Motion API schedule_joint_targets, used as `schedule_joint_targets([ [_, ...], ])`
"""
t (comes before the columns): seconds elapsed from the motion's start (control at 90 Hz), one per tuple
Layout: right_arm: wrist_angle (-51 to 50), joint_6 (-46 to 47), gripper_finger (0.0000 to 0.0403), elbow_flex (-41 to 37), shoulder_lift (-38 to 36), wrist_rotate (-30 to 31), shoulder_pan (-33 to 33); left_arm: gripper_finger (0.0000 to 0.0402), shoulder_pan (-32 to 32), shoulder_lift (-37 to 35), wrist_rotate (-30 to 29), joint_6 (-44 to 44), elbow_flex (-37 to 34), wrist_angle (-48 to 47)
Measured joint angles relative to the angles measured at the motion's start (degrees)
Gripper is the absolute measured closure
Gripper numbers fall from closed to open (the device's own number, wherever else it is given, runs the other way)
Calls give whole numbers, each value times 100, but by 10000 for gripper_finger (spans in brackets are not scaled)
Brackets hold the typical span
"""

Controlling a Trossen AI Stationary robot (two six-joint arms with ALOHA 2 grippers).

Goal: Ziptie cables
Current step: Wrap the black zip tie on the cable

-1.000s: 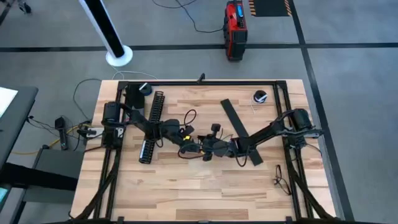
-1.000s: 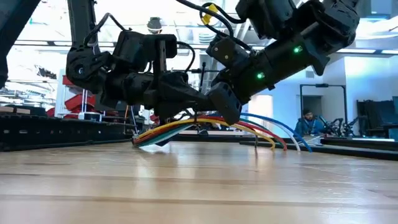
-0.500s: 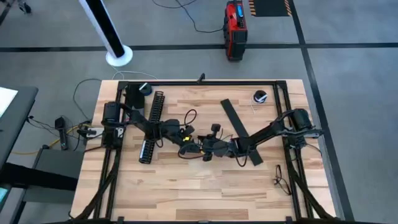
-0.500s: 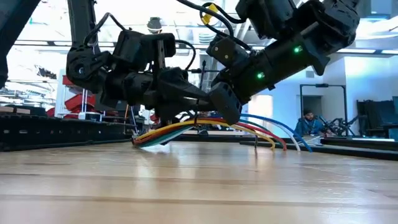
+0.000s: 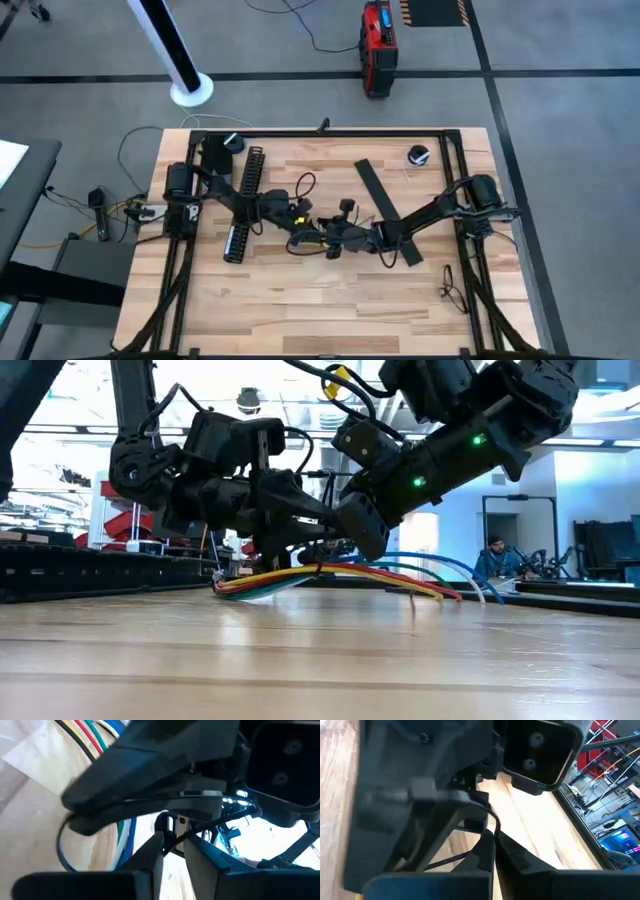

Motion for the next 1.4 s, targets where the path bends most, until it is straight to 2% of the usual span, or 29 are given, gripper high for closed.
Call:
schedule_joint_targets([
  [0.089,2,-55,403,0,0,2,13,392,0,0,-9,58,0,2],
  [0.2,15,-175,403,0,0,4,61,398,0,0,-19,61,0,19],
  [0.556,-27,-238,403,0,0,21,146,401,0,-2,-37,-25,2,343],
  [0.944,-140,-231,403,0,0,8,103,401,0,-4,-37,105,4,-17],
  [1.167,-287,-216,403,0,0,-286,149,401,0,-4,-68,151,4,-21],
  [1.244,-271,-218,403,0,0,-223,154,401,0,-4,-66,152,4,-36],
  [1.4,-54,-411,403,0,0,361,206,401,0,-4,-66,153,4,-46],
])
